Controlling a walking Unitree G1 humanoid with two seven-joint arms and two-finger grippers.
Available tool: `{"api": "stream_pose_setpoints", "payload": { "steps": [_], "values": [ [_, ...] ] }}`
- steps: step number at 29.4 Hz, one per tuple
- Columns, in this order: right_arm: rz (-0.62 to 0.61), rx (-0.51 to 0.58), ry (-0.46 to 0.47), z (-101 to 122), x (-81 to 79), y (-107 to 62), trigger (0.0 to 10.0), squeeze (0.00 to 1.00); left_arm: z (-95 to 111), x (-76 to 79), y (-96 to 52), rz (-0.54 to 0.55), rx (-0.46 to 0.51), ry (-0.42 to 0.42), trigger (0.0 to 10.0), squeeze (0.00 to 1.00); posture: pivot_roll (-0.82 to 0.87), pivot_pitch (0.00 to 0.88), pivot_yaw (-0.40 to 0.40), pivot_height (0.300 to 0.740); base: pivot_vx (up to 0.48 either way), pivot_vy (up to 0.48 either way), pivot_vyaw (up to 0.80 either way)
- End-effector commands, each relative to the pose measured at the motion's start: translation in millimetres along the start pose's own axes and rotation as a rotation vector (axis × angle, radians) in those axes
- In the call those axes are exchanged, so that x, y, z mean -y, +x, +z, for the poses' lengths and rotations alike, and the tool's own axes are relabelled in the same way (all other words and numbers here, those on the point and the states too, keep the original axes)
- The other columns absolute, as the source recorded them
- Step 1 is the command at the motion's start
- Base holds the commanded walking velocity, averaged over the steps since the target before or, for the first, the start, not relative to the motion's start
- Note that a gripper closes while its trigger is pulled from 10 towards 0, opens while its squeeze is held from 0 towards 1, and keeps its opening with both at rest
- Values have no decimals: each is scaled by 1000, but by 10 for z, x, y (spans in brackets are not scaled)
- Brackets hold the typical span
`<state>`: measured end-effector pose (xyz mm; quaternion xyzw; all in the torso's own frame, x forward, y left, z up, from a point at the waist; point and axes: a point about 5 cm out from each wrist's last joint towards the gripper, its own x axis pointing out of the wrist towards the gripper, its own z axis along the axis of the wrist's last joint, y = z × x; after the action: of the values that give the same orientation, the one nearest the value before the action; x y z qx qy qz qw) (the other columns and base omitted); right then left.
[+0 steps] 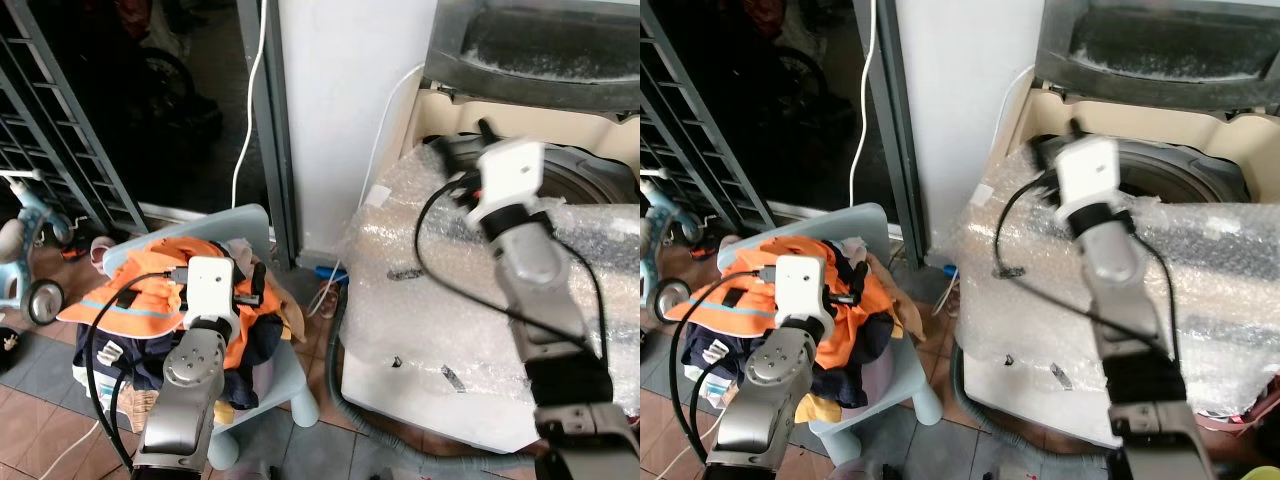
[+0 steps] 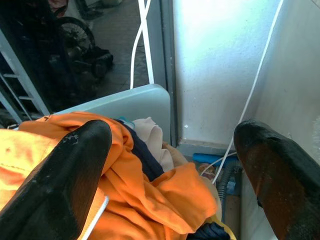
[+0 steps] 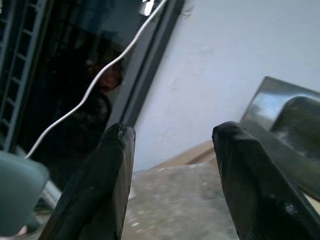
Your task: Clothes washing
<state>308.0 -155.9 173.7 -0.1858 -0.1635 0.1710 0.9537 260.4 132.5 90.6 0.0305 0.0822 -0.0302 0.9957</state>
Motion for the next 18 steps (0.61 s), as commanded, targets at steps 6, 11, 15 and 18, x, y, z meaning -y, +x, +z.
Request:
{"api": "stream_pose_setpoints", "payload": {
  "steps": [6,11,15,18],
  "values": [
    [-46,54,18,156,-165,25,10000,1000,73,25,-13,-24,58,-1,10000,0,-68,0,53,740,0,0,800],
    [-87,1,60,71,-262,-59,10000,1000,73,27,-13,-26,54,7,10000,0,-67,0,57,740,0,60,800],
    [-81,-23,96,37,-330,-82,10000,1000,70,36,-8,-30,49,4,10000,0,-67,0,59,740,0,390,800],
    [-50,-53,136,-6,-427,-104,10000,1000,69,57,1,-39,45,0,10000,0,-67,0,57,740,0,480,800]
  ]
}}
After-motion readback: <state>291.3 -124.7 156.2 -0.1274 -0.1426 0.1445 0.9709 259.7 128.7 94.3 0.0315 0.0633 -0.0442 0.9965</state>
